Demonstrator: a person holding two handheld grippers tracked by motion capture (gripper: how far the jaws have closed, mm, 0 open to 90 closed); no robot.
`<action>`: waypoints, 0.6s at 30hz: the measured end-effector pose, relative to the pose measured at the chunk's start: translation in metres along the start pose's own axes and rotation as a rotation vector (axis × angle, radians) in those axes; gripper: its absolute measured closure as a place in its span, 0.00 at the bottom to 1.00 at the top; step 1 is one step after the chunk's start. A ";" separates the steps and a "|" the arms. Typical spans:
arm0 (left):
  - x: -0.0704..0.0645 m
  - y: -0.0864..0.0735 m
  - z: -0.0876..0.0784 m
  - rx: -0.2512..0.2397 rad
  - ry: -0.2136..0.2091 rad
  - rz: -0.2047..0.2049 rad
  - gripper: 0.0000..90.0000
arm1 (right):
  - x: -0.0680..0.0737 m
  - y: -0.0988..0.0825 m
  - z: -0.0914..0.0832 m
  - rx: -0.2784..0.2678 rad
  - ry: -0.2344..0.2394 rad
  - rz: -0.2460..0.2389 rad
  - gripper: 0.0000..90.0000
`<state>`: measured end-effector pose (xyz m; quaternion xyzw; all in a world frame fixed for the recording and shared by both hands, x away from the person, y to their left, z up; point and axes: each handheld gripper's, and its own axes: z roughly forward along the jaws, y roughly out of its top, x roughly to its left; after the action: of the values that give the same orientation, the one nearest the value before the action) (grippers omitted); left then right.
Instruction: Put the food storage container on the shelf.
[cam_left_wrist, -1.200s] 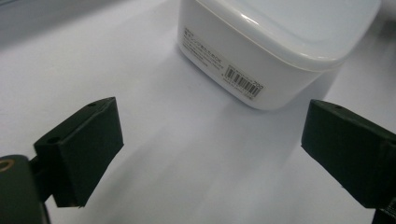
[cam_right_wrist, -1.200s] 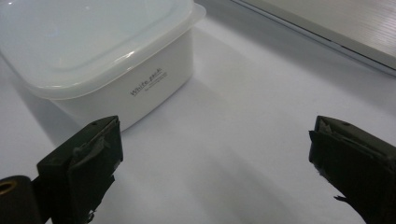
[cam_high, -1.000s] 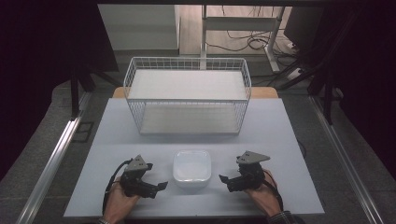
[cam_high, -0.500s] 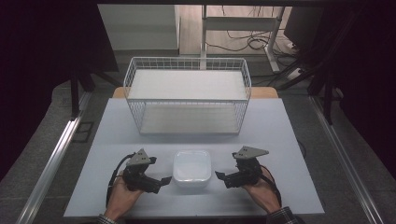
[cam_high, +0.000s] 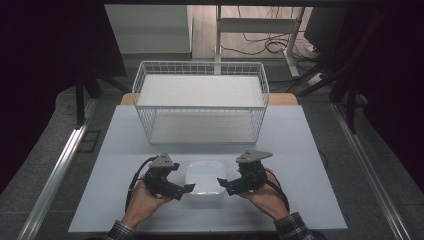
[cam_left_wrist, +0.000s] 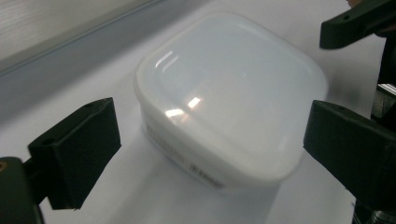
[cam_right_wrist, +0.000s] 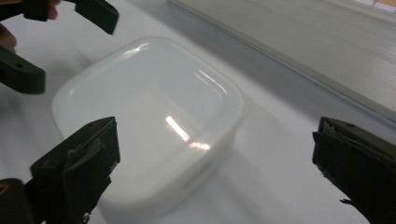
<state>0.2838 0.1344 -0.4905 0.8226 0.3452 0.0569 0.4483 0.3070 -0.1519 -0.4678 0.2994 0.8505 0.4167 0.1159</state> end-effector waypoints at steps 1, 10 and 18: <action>0.001 0.002 0.002 0.003 0.008 0.002 0.06 | 0.001 0.003 0.003 0.003 0.005 0.002 0.04; 0.005 -0.005 0.018 0.024 -0.019 -0.033 0.07 | 0.004 0.005 0.018 0.035 0.029 0.019 0.09; 0.008 -0.014 0.017 0.011 -0.128 -0.102 0.16 | 0.000 -0.008 0.023 0.105 0.150 0.127 0.18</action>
<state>0.2890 0.1325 -0.5134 0.8084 0.3573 -0.0206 0.4672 0.3143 -0.1410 -0.4887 0.3262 0.8568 0.3993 0.0095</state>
